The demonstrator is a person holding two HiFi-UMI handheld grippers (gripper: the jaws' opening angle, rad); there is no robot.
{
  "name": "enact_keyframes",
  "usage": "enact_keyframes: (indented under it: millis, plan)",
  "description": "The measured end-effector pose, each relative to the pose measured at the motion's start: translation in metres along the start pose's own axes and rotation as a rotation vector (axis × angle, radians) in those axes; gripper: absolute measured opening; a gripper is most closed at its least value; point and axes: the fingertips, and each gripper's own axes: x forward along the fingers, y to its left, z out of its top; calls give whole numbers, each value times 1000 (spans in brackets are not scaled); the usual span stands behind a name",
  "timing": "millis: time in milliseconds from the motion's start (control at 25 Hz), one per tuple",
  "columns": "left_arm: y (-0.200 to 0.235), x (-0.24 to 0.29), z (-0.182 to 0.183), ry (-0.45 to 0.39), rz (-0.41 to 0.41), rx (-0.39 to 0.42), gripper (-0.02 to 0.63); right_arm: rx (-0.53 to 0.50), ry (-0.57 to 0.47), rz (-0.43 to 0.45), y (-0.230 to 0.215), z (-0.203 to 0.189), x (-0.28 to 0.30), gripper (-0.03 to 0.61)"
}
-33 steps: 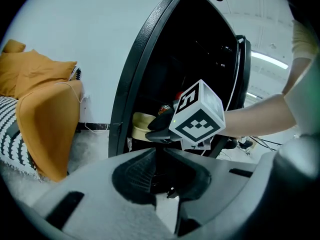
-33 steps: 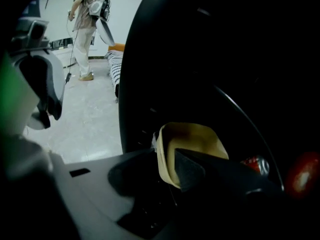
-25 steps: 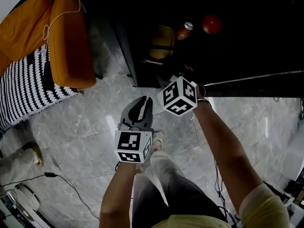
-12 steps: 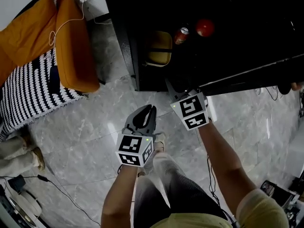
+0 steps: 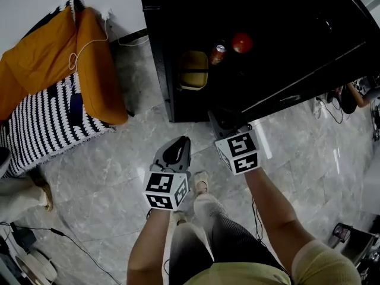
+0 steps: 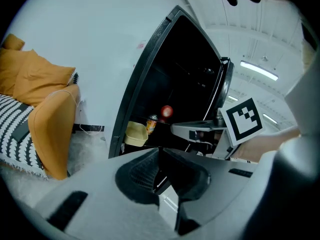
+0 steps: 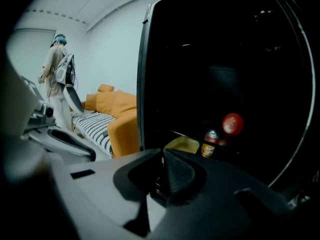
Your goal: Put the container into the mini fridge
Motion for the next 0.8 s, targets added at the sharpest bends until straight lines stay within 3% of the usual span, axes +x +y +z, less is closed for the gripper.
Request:
enact_keyframes:
  millis: [280, 560, 800]
  plan:
    - [-14, -25, 26, -21, 4, 45, 29, 88, -30, -18, 17, 15, -45, 37]
    - [-29, -60, 50, -21, 20, 96, 29, 92, -28, 2, 36, 29, -83, 35]
    - [-36, -98, 63, -42, 34, 106, 28, 124, -61, -35, 40, 44, -113, 34]
